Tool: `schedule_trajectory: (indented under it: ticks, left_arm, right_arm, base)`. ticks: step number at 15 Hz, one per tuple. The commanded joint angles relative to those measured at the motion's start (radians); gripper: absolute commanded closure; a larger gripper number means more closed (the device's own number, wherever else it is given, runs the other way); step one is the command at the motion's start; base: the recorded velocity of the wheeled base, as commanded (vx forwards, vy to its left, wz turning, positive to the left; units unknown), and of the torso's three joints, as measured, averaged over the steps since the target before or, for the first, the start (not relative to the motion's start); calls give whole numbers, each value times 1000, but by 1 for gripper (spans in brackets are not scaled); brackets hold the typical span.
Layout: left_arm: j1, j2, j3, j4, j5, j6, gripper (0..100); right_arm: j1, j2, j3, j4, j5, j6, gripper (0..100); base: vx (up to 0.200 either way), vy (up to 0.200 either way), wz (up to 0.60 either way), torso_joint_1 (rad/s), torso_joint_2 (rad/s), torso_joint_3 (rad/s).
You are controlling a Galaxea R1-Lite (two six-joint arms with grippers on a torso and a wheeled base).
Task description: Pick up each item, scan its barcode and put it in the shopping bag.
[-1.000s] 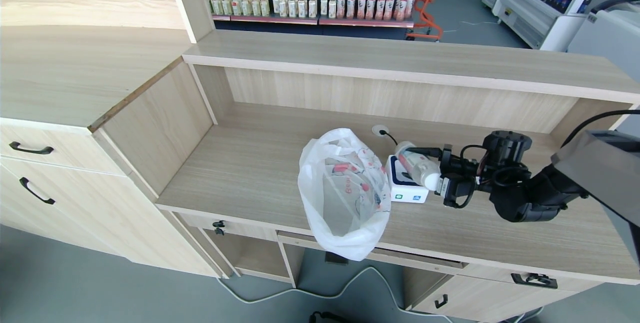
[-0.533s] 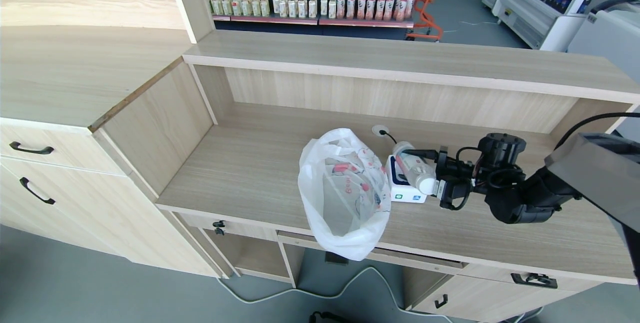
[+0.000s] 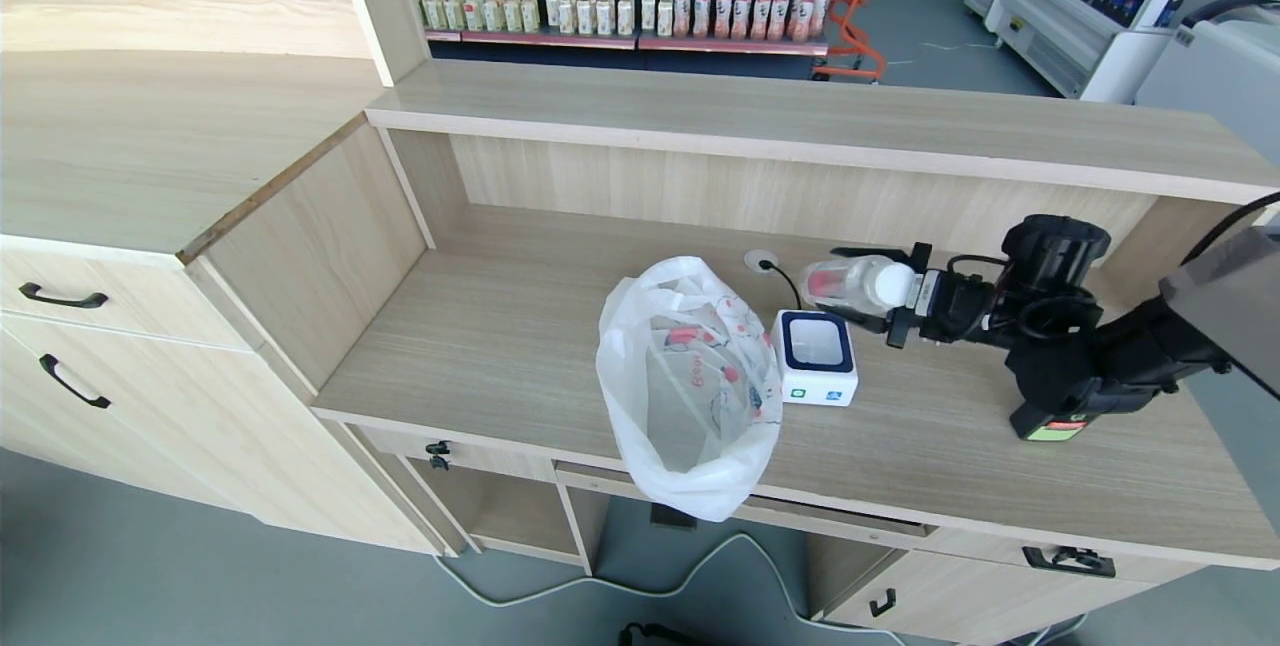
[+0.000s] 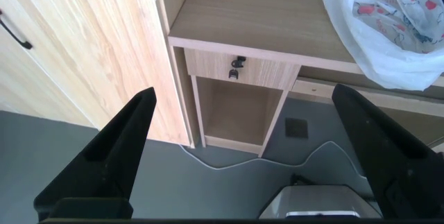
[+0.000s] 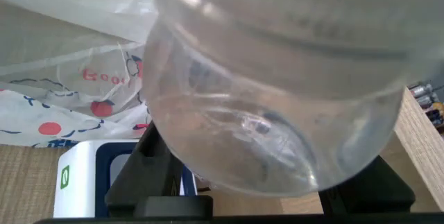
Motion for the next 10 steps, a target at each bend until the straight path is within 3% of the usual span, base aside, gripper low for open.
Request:
schedule_trajectory:
  ticks: [1,3,4,5,7,8,10]
  left_arm:
    - [0,0,0,0,0,0,0]
    - [0,0,0,0,0,0,0]
    - [0,0,0,0,0,0,0]
    - [0,0,0,0,0,0,0]
    - [0,0,0,0,0,0,0]
    - [0,0,0,0,0,0,0]
    - [0,0,0,0,0,0,0]
  right_arm:
    - [-75,-163,62,0,-2,156,100]
    - [-109,-238,107,7,-30,299,100]
    - [-158,-334,184,9,-106,489,100]
    - [-172,-380,230,15,-203,622,100]
    - [-164,-441,286,76,-504,857,100]
    - [-148,-459,294,136,-612,912,100]
    - [-126,-482,351,162,-758,900,100]
  base:
    - [0,0,0,0,0,0]
    - [0,0,0,0,0,0]
    - [0,0,0,0,0,0]
    - [0,0,0,0,0,0]
    - [0,0,0,0,0,0]
    - [0,0,0,0,0,0]
    - [0,0,0,0,0,0]
